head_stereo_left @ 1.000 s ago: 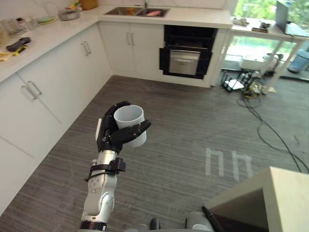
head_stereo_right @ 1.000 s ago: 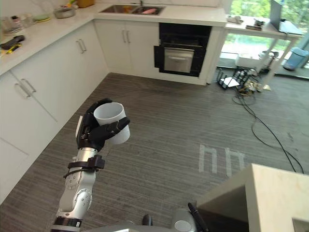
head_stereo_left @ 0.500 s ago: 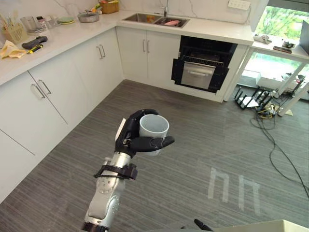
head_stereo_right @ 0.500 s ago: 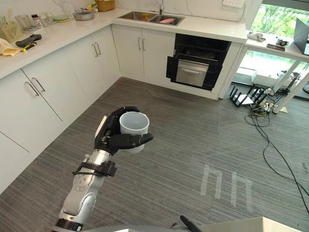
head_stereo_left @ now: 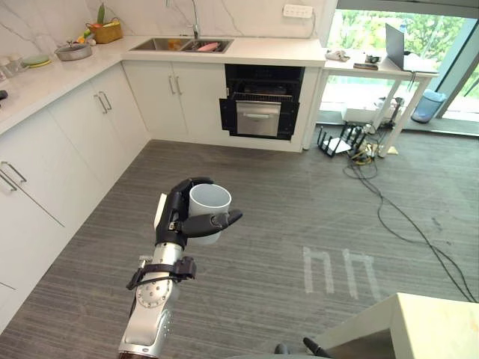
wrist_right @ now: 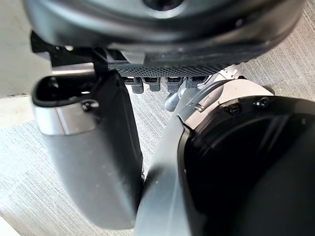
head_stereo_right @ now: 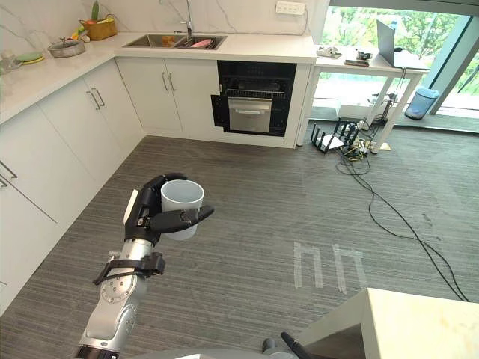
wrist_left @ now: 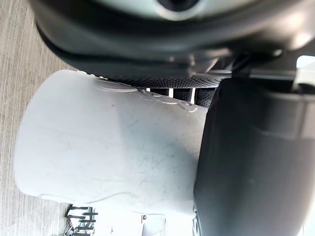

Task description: Walk over to the sink, pick up the cup, carry it to the dishwasher, place the cup inside the dishwasher, then close the dishwasher door

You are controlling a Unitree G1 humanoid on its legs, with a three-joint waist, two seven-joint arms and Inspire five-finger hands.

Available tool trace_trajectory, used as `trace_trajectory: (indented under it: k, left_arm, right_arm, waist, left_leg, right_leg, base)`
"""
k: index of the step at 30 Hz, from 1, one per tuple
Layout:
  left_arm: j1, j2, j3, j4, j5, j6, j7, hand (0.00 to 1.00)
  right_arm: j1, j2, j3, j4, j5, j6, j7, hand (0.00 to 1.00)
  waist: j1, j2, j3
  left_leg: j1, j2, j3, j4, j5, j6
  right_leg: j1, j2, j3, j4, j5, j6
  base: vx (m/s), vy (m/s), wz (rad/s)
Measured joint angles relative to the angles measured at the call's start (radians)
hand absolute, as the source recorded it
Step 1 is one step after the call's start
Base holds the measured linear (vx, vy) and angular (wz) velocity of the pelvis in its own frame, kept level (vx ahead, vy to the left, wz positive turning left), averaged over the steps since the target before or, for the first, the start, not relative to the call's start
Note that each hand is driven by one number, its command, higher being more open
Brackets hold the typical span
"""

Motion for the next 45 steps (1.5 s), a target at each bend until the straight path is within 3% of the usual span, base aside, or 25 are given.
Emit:
trace_trajectory:
  k: [7,12,15,16,17,18,19,20,21,23,25,27,28,29,30,31,32,34,37,40,41,42,43,44,45]
  left_arm:
    - [-0.001,-0.017,0.001,0.043,-0.045,0.015,-0.005,0.00]
    - [0.000,-0.071,0.021,0.113,-0.190,0.157,-0.014,0.00]
    - [0.000,-0.095,0.026,0.114,-0.286,0.243,-0.017,0.00]
    - [0.005,-0.113,0.042,0.114,-0.321,0.272,-0.017,0.00]
    - [0.024,-0.131,0.060,0.112,-0.340,0.287,-0.014,0.00]
    - [0.025,-0.137,0.066,0.112,-0.347,0.290,-0.007,0.00]
    - [0.024,-0.136,0.068,0.112,-0.352,0.292,-0.002,0.00]
    - [0.024,-0.142,0.071,0.112,-0.361,0.299,0.007,0.00]
    - [0.023,-0.146,0.082,0.115,-0.369,0.298,0.007,0.00]
    - [0.028,-0.149,0.081,0.119,-0.373,0.298,0.005,0.00]
    - [0.027,-0.148,0.094,0.114,-0.373,0.288,0.000,0.00]
    - [0.027,-0.149,0.101,0.105,-0.373,0.283,-0.002,0.00]
    - [0.028,-0.155,0.101,0.102,-0.373,0.283,-0.006,0.00]
    - [0.032,-0.166,0.101,0.095,-0.373,0.283,-0.007,0.00]
    - [0.038,-0.172,0.103,0.091,-0.373,0.283,-0.008,0.00]
    - [0.042,-0.182,0.118,0.088,-0.373,0.283,-0.015,0.00]
    - [0.043,-0.176,0.129,0.084,-0.372,0.282,-0.015,0.00]
    - [0.057,-0.166,0.151,0.084,-0.372,0.282,-0.022,0.00]
    - [0.078,-0.160,0.155,0.059,-0.368,0.282,-0.054,0.00]
    - [0.079,-0.165,0.152,0.020,-0.331,0.282,-0.087,0.00]
    - [0.079,-0.164,0.154,-0.008,-0.314,0.282,-0.091,0.00]
    - [0.078,-0.160,0.159,-0.035,-0.301,0.281,-0.093,0.00]
    - [0.079,-0.159,0.160,-0.044,-0.291,0.282,-0.094,0.00]
    - [0.079,-0.160,0.158,-0.048,-0.279,0.282,-0.096,0.00]
    - [0.078,-0.157,0.158,-0.060,-0.273,0.282,-0.098,0.00]
  right_arm:
    - [-0.001,0.001,0.000,0.000,-0.006,0.000,0.001,1.00]
    - [0.001,0.016,-0.010,0.000,-0.020,-0.013,0.011,1.00]
    - [0.005,0.047,-0.088,-0.002,-0.041,-0.034,0.035,1.00]
    - [0.005,0.048,-0.106,-0.002,-0.045,-0.037,0.042,1.00]
    - [0.010,0.041,-0.107,-0.005,-0.047,-0.038,0.042,1.00]
    - [0.010,0.036,-0.107,-0.009,-0.043,-0.042,0.041,1.00]
    - [0.008,0.032,-0.108,-0.009,-0.043,-0.046,0.039,1.00]
    - [0.003,0.026,-0.110,-0.008,-0.036,-0.052,0.035,1.00]
    - [-0.016,0.020,-0.103,-0.010,-0.026,-0.059,0.033,1.00]
    - [-0.052,-0.008,-0.062,-0.031,0.015,-0.074,0.025,1.00]
    - [-0.107,-0.022,-0.003,-0.072,0.044,-0.091,0.021,1.00]
    - [-0.147,-0.017,0.033,-0.117,0.048,-0.123,0.018,1.00]
    - [-0.158,-0.011,0.048,-0.136,0.072,-0.143,0.012,1.00]
    - [-0.158,-0.008,0.050,-0.153,0.083,-0.158,0.003,1.00]
    - [-0.155,-0.005,0.051,-0.154,0.083,-0.166,0.000,1.00]
    - [-0.150,0.012,0.053,-0.151,0.083,-0.172,-0.005,1.00]
    - [-0.147,0.023,0.069,-0.152,0.082,-0.174,-0.002,1.00]
    - [-0.134,0.025,0.089,-0.150,0.080,-0.174,-0.001,1.00]
    - [-0.071,0.019,0.090,-0.153,0.067,-0.174,-0.003,1.00]
    - [-0.011,0.019,0.082,-0.188,0.019,-0.173,-0.032,1.00]
    - [0.005,0.019,0.082,-0.221,-0.008,-0.172,-0.044,1.00]
    - [0.014,0.021,0.082,-0.248,-0.009,-0.172,-0.049,1.00]
    - [0.020,0.023,0.082,-0.260,-0.008,-0.172,-0.049,1.00]
    - [0.027,0.025,0.082,-0.269,-0.008,-0.178,-0.050,1.00]
    - [0.029,0.026,0.082,-0.284,-0.009,-0.197,-0.053,1.00]
  waist:
    - [0.000,-0.005,0.003]
    - [0.000,-0.017,0.011]
    - [0.001,-0.021,0.014]
    - [0.004,-0.010,0.015]
    - [0.013,0.004,0.007]
    - [0.016,0.011,0.011]
    - [0.014,0.025,0.020]
    - [0.017,0.026,0.034]
    - [0.029,0.023,0.072]
    - [0.039,0.026,0.078]
    - [0.048,0.027,0.078]
    - [0.054,0.026,0.078]
    - [0.054,0.026,0.078]
    - [0.054,0.032,0.079]
    - [0.052,0.043,0.072]
    - [0.053,0.024,0.077]
    - [0.054,0.014,0.084]
    - [0.053,0.012,0.101]
    - [0.050,0.010,0.092]
    - [0.048,0.001,0.064]
    - [0.047,-0.013,0.059]
    - [0.045,-0.043,0.065]
    - [0.044,-0.049,0.064]
    - [0.041,-0.047,0.060]
    - [0.020,-0.027,0.052]
  left_leg:
    - [0.007,-0.004,0.001,-0.007,0.001,0.002]
    - [0.031,-0.004,-0.022,-0.010,-0.006,0.000]
    - [-0.005,0.000,-0.084,0.045,-0.046,0.002]
    - [-0.030,0.023,-0.093,0.115,-0.084,-0.019]
    - [-0.057,0.060,-0.090,0.214,-0.134,-0.069]
    - [-0.111,0.107,-0.094,0.364,-0.167,-0.107]
    - [-0.156,0.139,-0.091,0.484,-0.168,-0.110]
    - [-0.226,0.196,-0.095,0.681,-0.124,-0.104]
    - [-0.254,0.213,-0.099,0.789,-0.100,-0.101]
    - [-0.278,0.169,-0.097,0.711,-0.157,-0.078]
    - [-0.296,0.110,-0.110,0.534,-0.161,-0.060]
    - [-0.311,0.069,-0.160,0.331,-0.098,-0.036]
    - [-0.313,0.059,-0.193,0.189,-0.022,-0.038]
    - [-0.311,0.066,-0.218,0.091,0.080,-0.064]
    - [-0.299,0.066,-0.212,0.087,0.128,-0.065]
    - [-0.304,0.060,-0.196,0.126,0.136,-0.054]
    - [-0.333,0.060,-0.195,0.201,0.111,-0.017]
    - [-0.333,0.060,-0.189,0.295,0.077,0.015]
    - [-0.290,0.032,-0.170,0.339,0.007,0.019]
    - [-0.249,-0.017,-0.170,0.301,-0.015,0.035]
    - [-0.217,-0.044,-0.166,0.280,-0.024,0.044]
    - [-0.177,-0.083,-0.164,0.269,-0.038,0.057]
    - [-0.157,-0.098,-0.166,0.265,-0.047,0.062]
    - [-0.125,-0.112,-0.179,0.256,-0.063,0.074]
    - [-0.067,-0.122,-0.217,0.210,-0.069,0.090]
  right_leg:
    - [0.001,-0.001,0.001,0.007,0.000,0.000]
    - [-0.019,-0.008,-0.030,0.125,-0.072,-0.002]
    - [-0.057,-0.026,-0.090,0.267,-0.172,-0.010]
    - [-0.059,-0.025,-0.127,0.313,-0.214,-0.024]
    - [-0.049,-0.012,-0.167,0.329,-0.256,-0.043]
    - [-0.026,-0.004,-0.184,0.324,-0.271,-0.039]
    - [-0.012,0.008,-0.199,0.315,-0.279,-0.044]
    - [0.046,0.023,-0.212,0.283,-0.274,-0.055]
    - [0.109,0.017,-0.206,0.269,-0.277,-0.067]
    - [0.125,-0.013,-0.179,0.272,-0.294,-0.061]
    - [0.127,-0.041,-0.132,0.260,-0.290,-0.050]
    - [0.139,-0.061,-0.101,0.236,-0.284,-0.038]
    - [0.159,-0.071,-0.092,0.218,-0.290,-0.023]
    - [0.182,-0.075,-0.086,0.212,-0.309,0.001]
    - [0.191,-0.077,-0.086,0.208,-0.321,0.011]
    - [0.200,-0.086,-0.088,0.212,-0.335,0.022]
    - [0.206,-0.094,-0.093,0.211,-0.336,0.023]
    - [0.248,-0.113,-0.091,0.205,-0.337,0.032]
    - [0.281,-0.149,-0.087,0.247,-0.336,0.033]
    - [0.197,-0.197,-0.088,0.461,-0.336,0.034]
    - [0.131,-0.237,-0.091,0.631,-0.323,0.052]
    - [0.060,-0.295,-0.097,0.808,-0.268,0.058]
    - [0.037,-0.320,-0.102,0.879,-0.221,0.053]
    - [0.017,-0.339,-0.105,0.943,-0.125,0.047]
    - [-0.015,-0.340,-0.097,1.027,0.051,0.036]
  base:
    - [0.00,0.000,0.00]
    - [-0.03,-0.011,0.17]
    - [0.00,-0.062,0.59]
    - [0.13,-0.156,0.38]
    - [0.17,-0.171,0.40]
    - [0.16,-0.148,0.32]
    - [0.10,-0.120,0.42]
    - [0.14,-0.161,0.28]
    - [0.18,-0.168,0.07]
    - [0.19,-0.053,-0.43]
    - [0.23,0.029,-0.73]
    - [0.24,0.091,-0.54]
    - [0.28,0.170,-0.23]
    - [0.30,0.197,-0.14]
    - [0.29,0.178,-0.08]
    - [0.29,0.124,-0.04]
    - [0.27,0.086,-0.08]
    - [0.27,0.061,-0.19]
    - [0.28,0.069,-0.10]
    - [0.26,0.078,0.12]
    - [0.25,0.083,0.10]
    - [0.29,0.107,0.14]
    - [0.26,0.107,0.21]
    - [0.35,0.143,0.49]
    - [0.32,0.119,0.56]
